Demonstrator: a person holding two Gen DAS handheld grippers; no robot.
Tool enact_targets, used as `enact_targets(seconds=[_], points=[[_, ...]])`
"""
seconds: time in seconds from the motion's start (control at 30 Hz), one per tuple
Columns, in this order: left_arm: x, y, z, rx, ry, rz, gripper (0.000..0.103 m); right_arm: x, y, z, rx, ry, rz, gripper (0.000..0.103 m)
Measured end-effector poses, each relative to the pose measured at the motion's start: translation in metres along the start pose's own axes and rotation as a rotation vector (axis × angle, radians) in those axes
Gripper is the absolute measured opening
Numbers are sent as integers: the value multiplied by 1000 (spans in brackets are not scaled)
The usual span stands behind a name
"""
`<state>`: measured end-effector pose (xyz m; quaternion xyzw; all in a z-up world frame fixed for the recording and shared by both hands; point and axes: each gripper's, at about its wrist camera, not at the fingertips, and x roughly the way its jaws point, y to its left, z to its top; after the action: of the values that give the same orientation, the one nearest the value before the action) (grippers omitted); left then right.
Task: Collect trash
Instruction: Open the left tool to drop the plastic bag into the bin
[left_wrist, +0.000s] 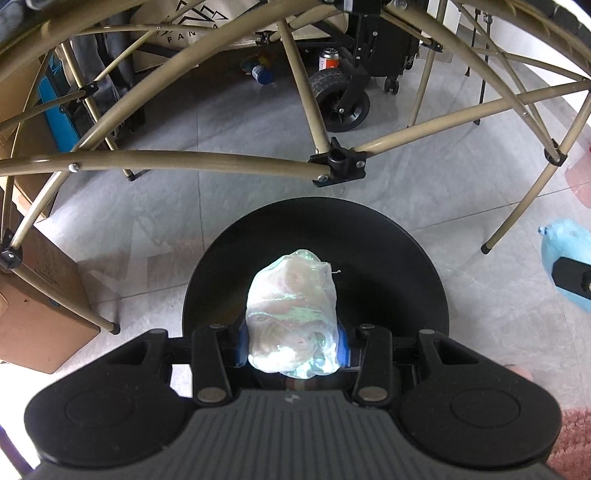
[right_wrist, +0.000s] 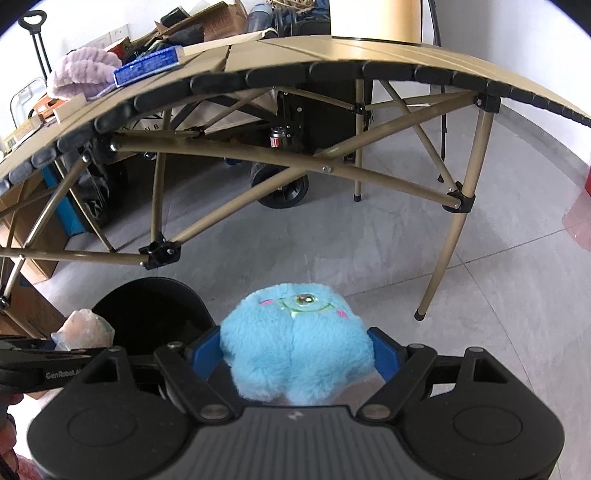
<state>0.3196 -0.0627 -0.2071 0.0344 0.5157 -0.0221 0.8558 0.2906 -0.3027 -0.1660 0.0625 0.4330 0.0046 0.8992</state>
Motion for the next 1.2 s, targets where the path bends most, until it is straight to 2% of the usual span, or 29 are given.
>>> enact_targets(seconds=[0.33, 0.53, 0.6, 0.63, 0.77, 0.93, 1.2], points=[[14, -15, 0, -9, 26, 27, 43, -5, 0, -4, 2, -14, -1, 82], [23, -16, 0, -38, 67, 48, 48, -8, -2, -4, 5, -21, -5, 82], [26, -15, 0, -48, 82, 44, 52, -8, -2, -3, 5, -22, -6, 82], [26, -14, -1, -53, 86, 40, 59, -8, -2, -3, 5, -22, -6, 82], [22, -14, -1, -60, 70, 41, 96, -8, -2, -4, 4, -19, -8, 82], [19, -17, -1, -61, 57, 47, 101, -7, -2, -4, 5, -17, -10, 82], [17, -17, 0, -60, 55, 42, 102, -6, -1, -4, 5, -12, -15, 82]])
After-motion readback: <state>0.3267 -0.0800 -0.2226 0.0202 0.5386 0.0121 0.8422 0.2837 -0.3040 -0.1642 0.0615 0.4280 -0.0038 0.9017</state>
